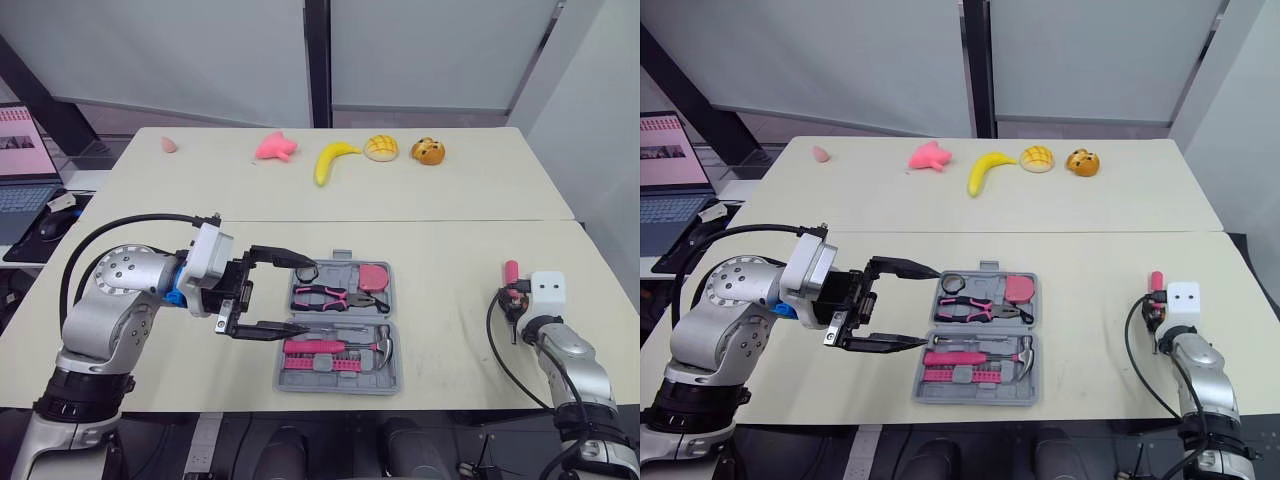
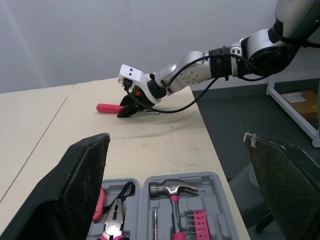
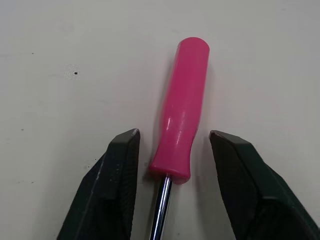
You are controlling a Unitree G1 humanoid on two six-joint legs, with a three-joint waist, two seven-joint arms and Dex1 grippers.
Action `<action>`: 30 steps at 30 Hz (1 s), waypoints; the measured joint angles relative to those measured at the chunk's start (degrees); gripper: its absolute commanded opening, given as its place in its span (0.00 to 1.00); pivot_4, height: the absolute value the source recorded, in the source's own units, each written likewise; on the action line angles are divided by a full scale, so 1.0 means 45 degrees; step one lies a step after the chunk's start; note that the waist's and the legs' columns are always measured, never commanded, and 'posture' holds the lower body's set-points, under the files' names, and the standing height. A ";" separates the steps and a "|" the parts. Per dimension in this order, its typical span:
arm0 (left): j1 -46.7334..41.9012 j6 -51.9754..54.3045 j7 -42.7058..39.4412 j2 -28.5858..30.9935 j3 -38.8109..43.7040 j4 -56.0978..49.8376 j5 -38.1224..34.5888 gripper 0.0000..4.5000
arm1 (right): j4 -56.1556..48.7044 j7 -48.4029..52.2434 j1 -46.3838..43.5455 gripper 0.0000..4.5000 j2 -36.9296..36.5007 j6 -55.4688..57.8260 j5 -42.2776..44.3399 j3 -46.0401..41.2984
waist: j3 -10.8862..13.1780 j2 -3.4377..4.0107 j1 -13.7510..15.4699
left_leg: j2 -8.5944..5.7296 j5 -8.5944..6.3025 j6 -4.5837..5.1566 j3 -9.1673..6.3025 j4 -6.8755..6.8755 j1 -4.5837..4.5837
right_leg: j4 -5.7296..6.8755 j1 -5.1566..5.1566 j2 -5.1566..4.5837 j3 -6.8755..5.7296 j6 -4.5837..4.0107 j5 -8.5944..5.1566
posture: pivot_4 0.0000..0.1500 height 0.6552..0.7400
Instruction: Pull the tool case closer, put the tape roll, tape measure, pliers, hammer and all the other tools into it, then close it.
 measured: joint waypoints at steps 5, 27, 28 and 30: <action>0.0008 -0.0107 0.0067 -0.0022 -0.0080 0.0069 0.0150 1.00 | -0.0093 -0.0017 0.0040 0.22 0.0024 0.0065 0.0020 0.0018 | 0.0000 0.0000 0.0000 | 0.0000 0.0000 0.0000 -0.0001 -0.0001 0.0000 | 0.0000 -0.0001 0.0000 0.0000 0.0000 0.0000 | 1.00 0.96; 0.3505 -0.2708 0.0526 0.2799 0.0715 0.1540 0.3232 1.00 | -1.1339 0.6951 0.1596 0.16 -0.5990 0.4707 0.1192 0.4051 | 0.0021 -0.0008 0.0046 | 0.0007 -0.0003 0.0002 -0.0011 -0.0007 -0.0024 | -0.0020 -0.0025 -0.0001 -0.0013 0.0004 -0.0006 | 1.00 0.96; 0.3726 -0.2847 0.0500 0.2916 0.0740 0.1548 0.3306 1.00 | -1.1823 0.7222 0.1360 0.16 -0.6217 0.5160 0.1323 0.4369 | 0.0022 -0.0010 0.0049 | 0.0008 -0.0003 0.0002 -0.0011 -0.0007 -0.0025 | -0.0020 -0.0026 -0.0001 -0.0014 0.0004 -0.0006 | 1.00 0.96; 0.4217 -0.3314 0.0364 0.3280 0.0835 0.1551 0.3585 1.00 | -1.2670 0.7639 0.0846 0.16 -0.6528 0.5893 0.1609 0.5093 | 0.0027 -0.0020 0.0057 | 0.0010 -0.0003 0.0002 -0.0015 -0.0006 -0.0028 | -0.0020 -0.0028 -0.0001 -0.0019 0.0004 -0.0006 | 1.00 0.96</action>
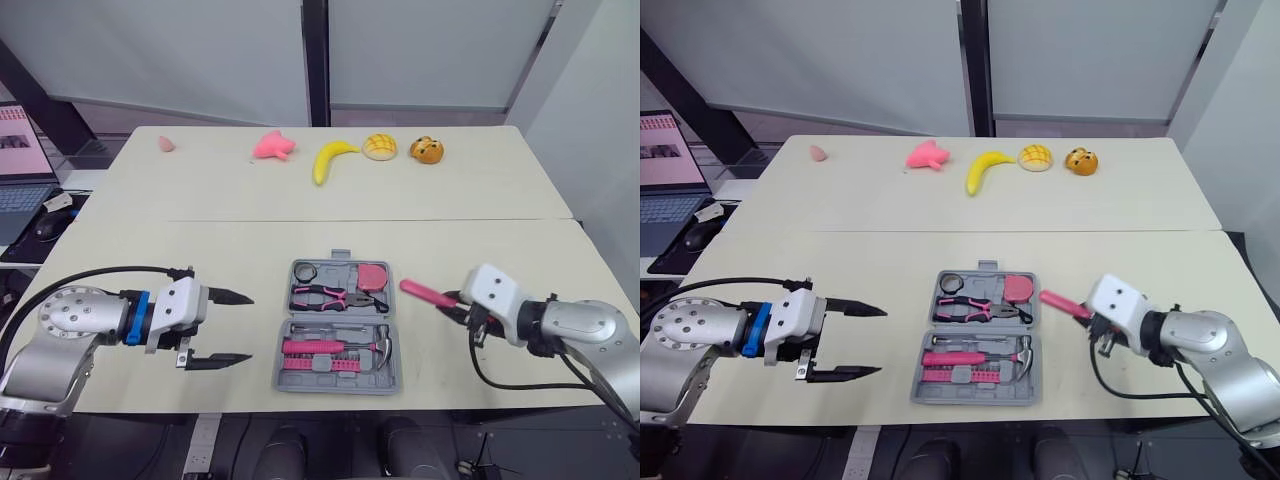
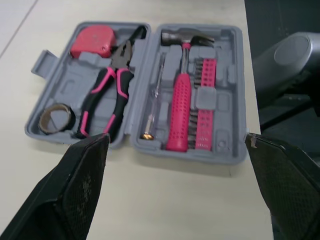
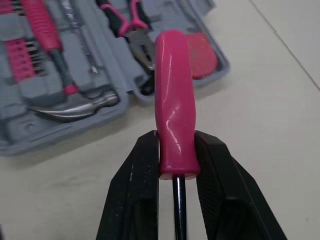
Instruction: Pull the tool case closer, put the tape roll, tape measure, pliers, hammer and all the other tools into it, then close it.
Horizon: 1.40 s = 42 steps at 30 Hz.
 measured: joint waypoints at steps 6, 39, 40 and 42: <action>0.1198 -0.0506 -0.0019 0.0342 0.0318 -0.0350 0.0358 1.00 | -0.1644 0.0070 -0.2114 0.16 0.0814 0.2172 0.0110 0.2914 | 0.0008 -0.0020 0.0002 | 0.0001 0.0000 -0.0001 -0.0001 0.0004 -0.0011 | 0.0000 -0.0009 -0.0001 -0.0004 0.0002 -0.0001 | 1.00 0.96; 0.2769 -0.1853 0.0480 0.1166 0.0415 -0.1445 0.1725 1.00 | 0.1496 -0.1597 -0.5212 0.16 0.5180 0.4631 -0.0514 0.8789 | 0.0004 -0.0027 0.0001 | 0.0003 0.0000 0.0000 -0.0025 0.0003 -0.0059 | 0.0025 -0.0072 0.0003 -0.0033 -0.0008 0.0001 | 1.00 0.96; 0.2779 -0.1865 0.0496 0.1166 0.0415 -0.1445 0.1732 1.00 | 0.1568 -0.1590 -0.5212 0.16 0.5199 0.4544 -0.0551 0.8819 | 0.0004 -0.0027 -0.0001 | 0.0003 0.0000 0.0000 -0.0025 0.0003 -0.0059 | 0.0025 -0.0072 0.0003 -0.0034 -0.0008 0.0001 | 1.00 0.96; 0.2800 -0.1878 0.0550 0.1166 0.0415 -0.1447 0.1741 1.00 | 0.1784 -0.1567 -0.5220 0.16 0.5266 0.4367 -0.0627 0.8928 | 0.0004 -0.0027 -0.0005 | 0.0004 0.0000 0.0000 -0.0025 0.0002 -0.0059 | 0.0025 -0.0073 0.0003 -0.0033 -0.0008 0.0001 | 1.00 0.96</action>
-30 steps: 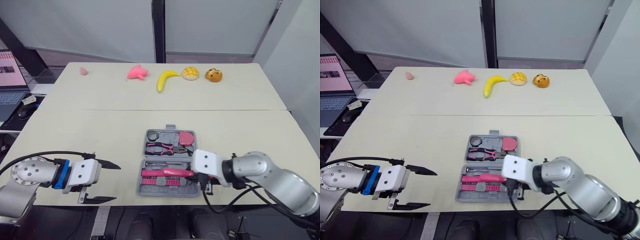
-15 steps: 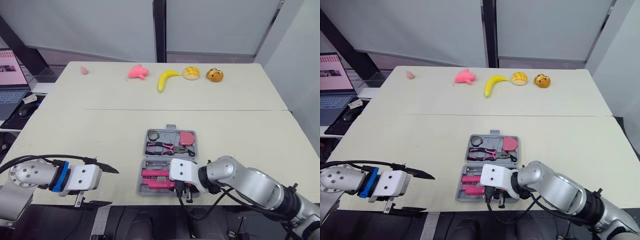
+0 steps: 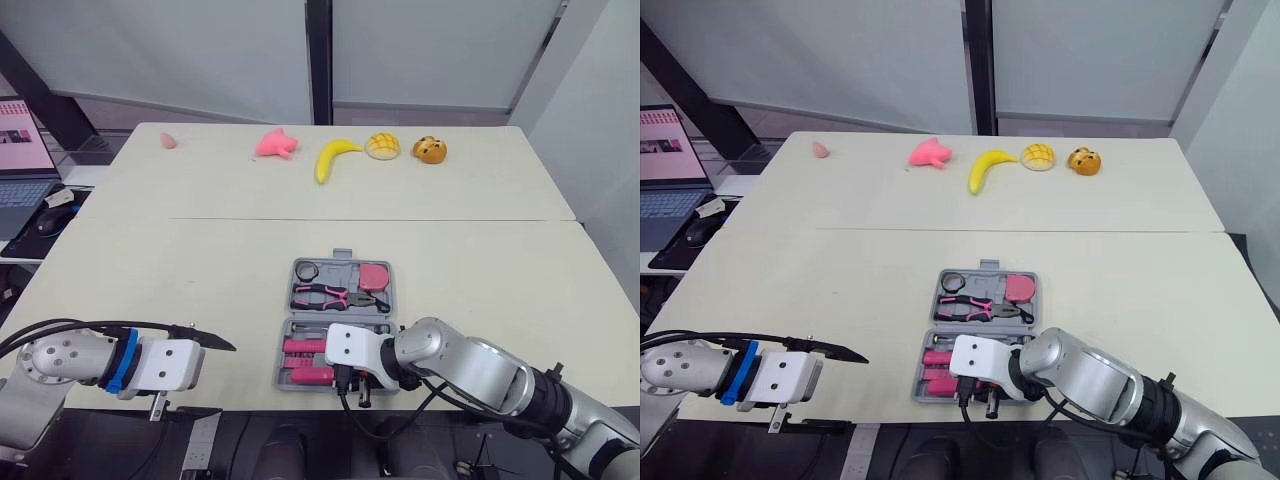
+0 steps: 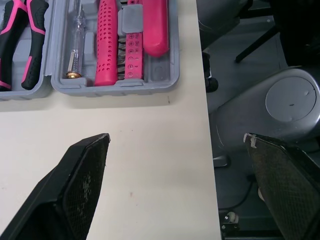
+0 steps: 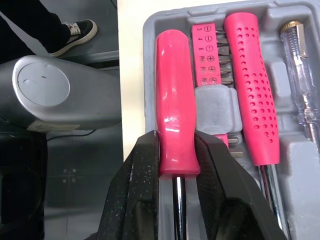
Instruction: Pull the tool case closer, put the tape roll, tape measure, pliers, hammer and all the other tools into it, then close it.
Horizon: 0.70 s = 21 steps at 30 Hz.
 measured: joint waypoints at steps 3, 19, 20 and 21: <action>0.0018 -0.0015 0.0163 0.0000 0.0000 -0.0005 0.0044 1.00 | 0.0436 0.0023 -0.0093 0.16 0.0151 -0.0233 -0.0195 0.0240 | 0.0000 0.0000 -0.0004 | 0.0000 0.0000 0.0000 0.0000 0.0000 0.0000 | 0.0001 0.0000 0.0000 0.0000 0.0000 0.0000 | 1.00 0.96; -0.0011 -0.0195 0.0398 -0.0008 -0.0317 -0.0014 0.0180 1.00 | 0.1521 0.0369 -0.0241 0.16 0.0943 -0.0923 -0.0853 0.0476 | -0.0001 -0.0001 -0.0033 | 0.0000 0.0000 0.0000 -0.0001 0.0000 0.0002 | 0.0008 -0.0001 0.0002 -0.0001 -0.0001 0.0001 | 1.00 0.96; -0.0038 -0.0195 0.0443 -0.0008 -0.0339 -0.0014 0.0183 1.00 | 0.1524 0.0402 -0.0239 0.16 0.0944 -0.0923 -0.0863 0.0476 | -0.0001 -0.0001 -0.0032 | 0.0000 0.0000 0.0000 -0.0002 0.0001 0.0002 | 0.0008 -0.0001 0.0002 0.0000 -0.0001 0.0001 | 1.00 0.96; -0.0057 -0.0194 0.0461 -0.0008 -0.0373 -0.0013 0.0185 1.00 | 0.1524 0.0411 -0.0238 0.16 0.0943 -0.0923 -0.0869 0.0476 | -0.0001 -0.0001 -0.0032 | 0.0000 0.0000 0.0000 -0.0001 0.0001 0.0002 | 0.0008 -0.0001 0.0002 0.0001 0.0000 0.0001 | 1.00 0.96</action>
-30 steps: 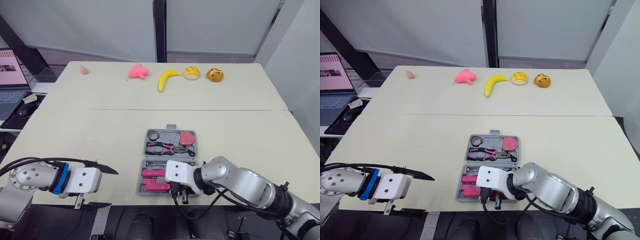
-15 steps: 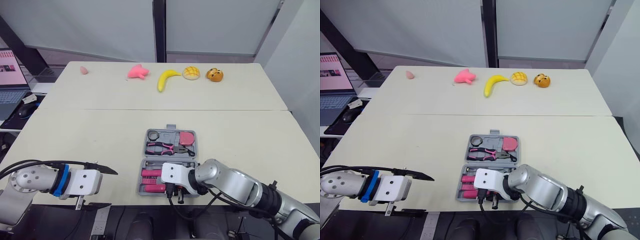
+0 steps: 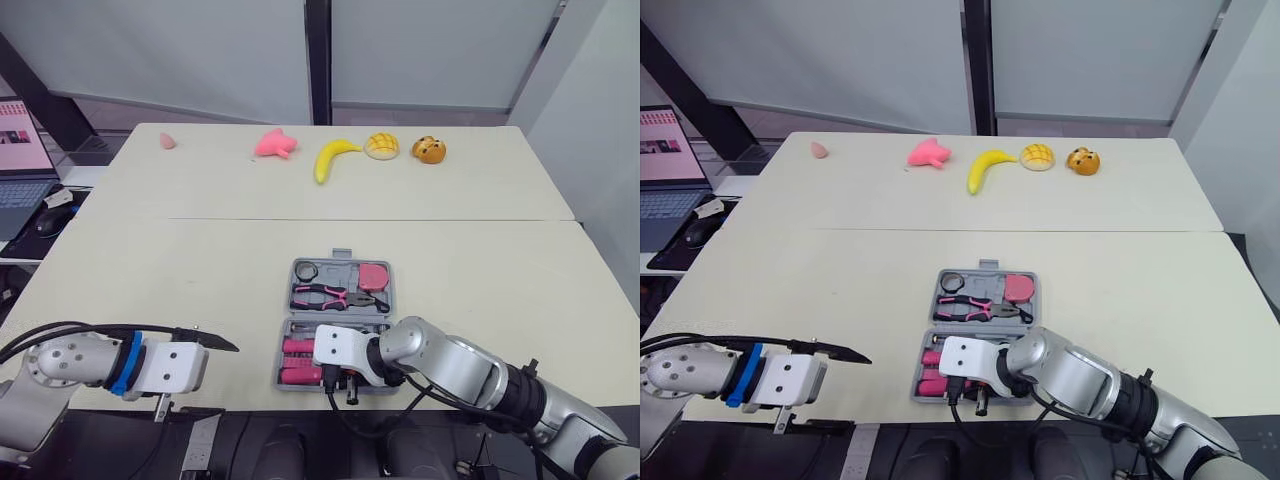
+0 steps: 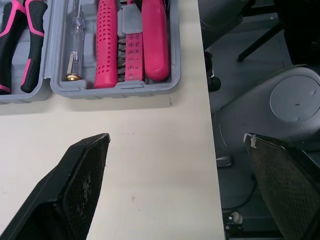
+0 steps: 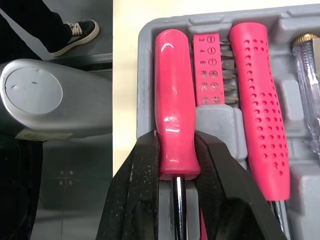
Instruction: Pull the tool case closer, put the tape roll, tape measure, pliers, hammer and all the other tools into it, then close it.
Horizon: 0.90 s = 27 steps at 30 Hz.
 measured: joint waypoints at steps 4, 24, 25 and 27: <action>-0.0061 0.0000 0.0052 0.0000 -0.0214 0.0003 0.0028 1.00 | 0.0054 -0.0002 0.0007 0.35 0.0055 -0.0037 -0.0020 -0.0037 | 0.0000 0.0000 -0.0006 | 0.0000 0.0000 0.0000 -0.0001 0.0000 0.0002 | 0.0001 0.0000 0.0001 -0.0001 0.0000 0.0000 | 1.00 0.96; -0.0305 0.0472 0.0229 -0.0111 -0.0311 0.0003 -0.0041 1.00 | -0.0195 0.1336 0.0301 0.00 -0.0549 -0.2169 0.0739 -0.1428 | -0.0001 -0.0001 -0.0024 | 0.0000 0.0000 0.0000 -0.0001 0.0001 0.0000 | 0.0003 0.0000 0.0001 -0.0001 0.0000 0.0001 | 1.00 0.96; -0.0340 0.0545 0.0243 -0.0160 -0.0311 0.0005 -0.0056 1.00 | -0.0020 0.1369 0.0388 0.00 -0.0562 -0.2426 0.0536 -0.1236 | -0.0001 -0.0001 -0.0023 | 0.0000 0.0000 0.0000 0.0001 0.0001 -0.0001 | 0.0002 0.0000 0.0001 0.0001 0.0000 0.0001 | 1.00 0.96; -0.0430 0.0592 0.0269 -0.0229 -0.0311 0.0004 -0.0082 1.00 | 0.0322 0.1429 0.0545 0.00 -0.0567 -0.2759 0.0304 -0.0967 | -0.0001 -0.0001 -0.0022 | -0.0001 0.0000 0.0000 0.0002 0.0002 -0.0001 | 0.0002 0.0000 0.0001 0.0001 0.0000 0.0001 | 1.00 0.96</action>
